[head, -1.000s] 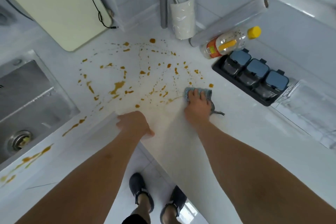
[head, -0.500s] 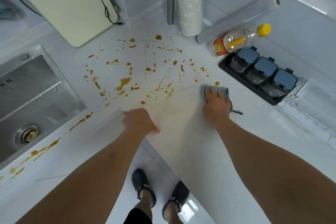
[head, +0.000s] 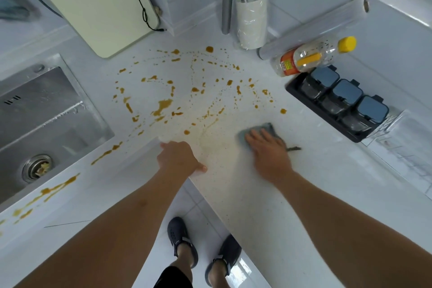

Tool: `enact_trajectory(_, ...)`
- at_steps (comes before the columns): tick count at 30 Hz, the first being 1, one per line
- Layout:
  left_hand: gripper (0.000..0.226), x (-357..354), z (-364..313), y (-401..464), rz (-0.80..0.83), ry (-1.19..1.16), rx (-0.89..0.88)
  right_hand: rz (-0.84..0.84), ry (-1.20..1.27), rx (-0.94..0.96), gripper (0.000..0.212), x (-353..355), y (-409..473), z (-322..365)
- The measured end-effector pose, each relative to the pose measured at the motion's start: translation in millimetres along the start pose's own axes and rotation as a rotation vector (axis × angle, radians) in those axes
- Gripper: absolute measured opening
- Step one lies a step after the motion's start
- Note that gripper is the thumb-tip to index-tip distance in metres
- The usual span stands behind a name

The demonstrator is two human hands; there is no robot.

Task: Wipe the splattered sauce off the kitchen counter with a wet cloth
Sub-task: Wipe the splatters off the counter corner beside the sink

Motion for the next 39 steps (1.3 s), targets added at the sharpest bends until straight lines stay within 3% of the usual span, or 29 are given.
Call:
enact_trajectory(2,0.071,-1,1,0,-0.003,0.014,-0.009,-0.008,0.015,-0.197,0.058,8,15,-20)
enact_trajectory(5,0.084,-2,3,1,-0.012,0.029,-0.025,-0.052,0.124,-0.405,0.065,14,32,9)
enact_trajectory(8,0.098,-3,4,0,-0.016,0.050,-0.030,-0.167,0.493,-0.439,0.054,25,33,59)
enact_trajectory(10,0.103,-6,5,1,-0.021,0.044,-0.029,-0.212,0.615,-0.309,0.036,33,34,93)
enact_trajectory(12,0.102,-8,6,3,-0.054,0.038,-0.028,-0.040,0.430,-0.001,0.020,24,36,127)
enact_trajectory(14,0.088,-9,6,4,-0.092,0.058,-0.028,0.210,0.053,0.270,0.042,-7,31,150)
enact_trajectory(16,0.091,-8,6,4,-0.080,0.095,-0.020,0.262,-0.113,0.350,0.059,-21,25,146)
enact_trajectory(19,0.122,-5,4,-2,0.002,0.097,-0.019,0.193,-0.131,0.279,0.061,-16,19,97)
enact_trajectory(23,0.125,-2,3,-2,0.012,0.083,-0.023,0.075,-0.131,-0.143,0.062,8,24,-24)
enact_trajectory(26,0.120,-5,3,1,0.011,0.077,-0.014,0.071,-0.119,-0.337,0.065,20,38,-29)
enact_trajectory(28,0.110,-5,3,2,-0.001,0.068,-0.009,0.075,-0.063,-0.316,0.068,16,41,20)
enact_trajectory(31,0.109,-4,3,4,-0.014,0.080,-0.005,0.077,-0.036,-0.006,0.056,-5,24,110)
enact_trajectory(33,0.109,-4,2,4,-0.018,0.082,-0.007,0.157,-0.044,0.198,0.053,-18,8,128)
enact_trajectory(35,0.100,-2,1,6,-0.010,0.082,0.007,0.159,-0.054,0.265,0.052,-23,-1,100)
enact_trajectory(39,0.082,-1,-2,9,0.039,0.056,0.035,0.021,-0.078,-0.008,0.050,3,-2,-11)
Point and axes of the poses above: each hand's wrist, its own y-axis towards the middle knuckle, its own x-axis out of the back of the hand, z = x × y, the point moved 5 cm from there along y, towards the middle knuckle, and after that the axes turned 3 degrees about -y, right-handed, at the moved point
